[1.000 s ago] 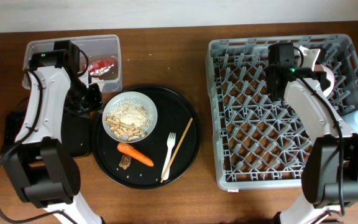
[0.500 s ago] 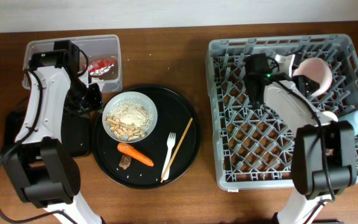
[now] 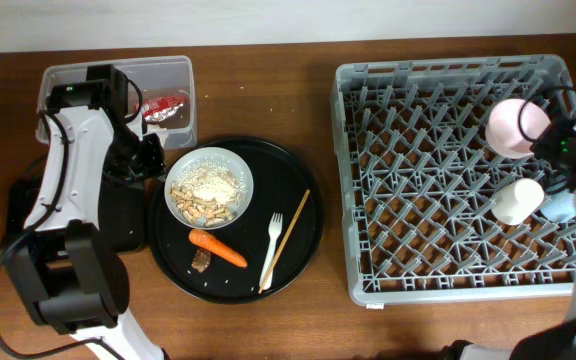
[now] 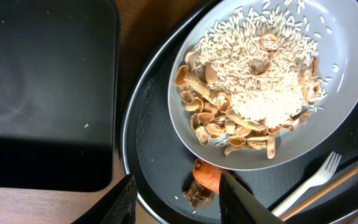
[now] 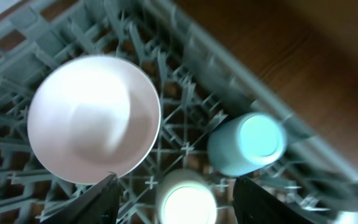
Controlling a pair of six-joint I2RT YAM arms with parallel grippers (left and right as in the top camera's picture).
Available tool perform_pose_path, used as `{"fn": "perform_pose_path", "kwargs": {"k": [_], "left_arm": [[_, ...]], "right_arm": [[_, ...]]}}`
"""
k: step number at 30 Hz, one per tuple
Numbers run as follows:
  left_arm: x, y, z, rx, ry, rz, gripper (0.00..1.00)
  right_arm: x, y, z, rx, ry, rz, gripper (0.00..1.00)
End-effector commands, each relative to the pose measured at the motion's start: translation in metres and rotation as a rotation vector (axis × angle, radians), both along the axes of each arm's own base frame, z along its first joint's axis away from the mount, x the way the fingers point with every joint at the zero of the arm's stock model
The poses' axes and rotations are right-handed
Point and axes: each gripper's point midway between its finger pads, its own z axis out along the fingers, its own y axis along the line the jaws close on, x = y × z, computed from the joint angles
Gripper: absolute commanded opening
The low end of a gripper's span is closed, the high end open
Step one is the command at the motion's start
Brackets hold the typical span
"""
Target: Sort waste into correct bins and load items into the dishwasher rack
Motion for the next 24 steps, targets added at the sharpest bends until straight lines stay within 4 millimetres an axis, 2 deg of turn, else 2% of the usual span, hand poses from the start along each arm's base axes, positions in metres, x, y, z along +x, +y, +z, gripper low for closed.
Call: {"fn": "perform_pose_path", "kwargs": {"k": [1,2,4,8,9,10,12,13,14,15,16,17,19,20,21,22,23,24], "left_arm": [[0.000,-0.001,0.002,-0.006,-0.006,0.014,0.43],[0.000,-0.001,0.002,-0.006,-0.006,0.014,0.42],[-0.001,-0.001,0.002,-0.006,-0.005,0.013,0.43],[-0.001,-0.001,0.002,-0.007,-0.002,0.013,0.43],[-0.001,-0.001,0.002,-0.007,-0.002,0.013,0.42],[-0.002,-0.001,0.002,-0.007,0.000,0.013,0.42],[-0.002,-0.001,0.002,-0.007,0.003,0.013,0.42],[-0.003,-0.001,0.002,-0.007,0.007,0.013,0.42],[-0.004,-0.001,0.002,-0.008,0.009,0.013,0.42],[-0.004,-0.001,0.002,-0.008,0.009,0.013,0.42],[-0.004,-0.001,0.002,-0.008,0.009,0.013,0.42],[-0.004,-0.001,0.002,-0.008,0.009,0.013,0.42],[-0.004,-0.001,0.002,-0.008,0.009,0.013,0.42],[-0.004,-0.001,0.002,-0.008,0.009,0.013,0.42],[-0.004,-0.001,0.002,-0.008,0.009,0.013,0.42],[-0.004,-0.001,0.002,-0.008,0.009,0.013,0.42],[-0.004,-0.001,0.002,-0.008,0.009,0.013,0.43],[-0.004,-0.001,0.002,-0.008,0.009,0.013,0.42]], "right_arm": [[0.014,-0.001,-0.040,0.250,-0.034,0.048,0.56],[0.018,-0.004,-0.050,0.257,-0.020,0.045,0.56],[0.029,-0.013,-0.069,0.256,-0.014,0.036,0.43],[0.034,-0.015,-0.096,0.284,0.028,0.030,0.34],[0.033,-0.015,-0.105,0.297,0.049,0.027,0.22],[0.033,-0.015,-0.107,0.298,0.051,0.027,0.04],[0.035,-0.017,-0.093,0.277,0.024,0.028,0.04],[0.039,-0.021,-0.059,0.228,-0.043,0.034,0.04],[0.037,-0.025,-0.038,0.178,-0.069,0.022,0.04],[0.031,-0.032,-0.009,0.073,-0.076,0.007,0.04],[0.019,-0.038,0.024,-0.114,-0.046,-0.027,0.04],[0.003,-0.042,0.046,-0.271,0.007,-0.112,0.04],[-0.013,-0.032,0.073,-0.565,0.143,-0.241,0.04],[-0.011,-0.020,0.084,-0.696,0.184,-0.280,0.04],[-0.004,-0.001,0.090,-0.866,0.260,-0.313,0.04],[0.003,0.007,0.083,-0.923,0.310,-0.302,0.04],[0.012,0.013,0.071,-0.988,0.398,-0.269,0.04],[0.024,0.021,0.045,-1.050,0.518,-0.200,0.04]]}}
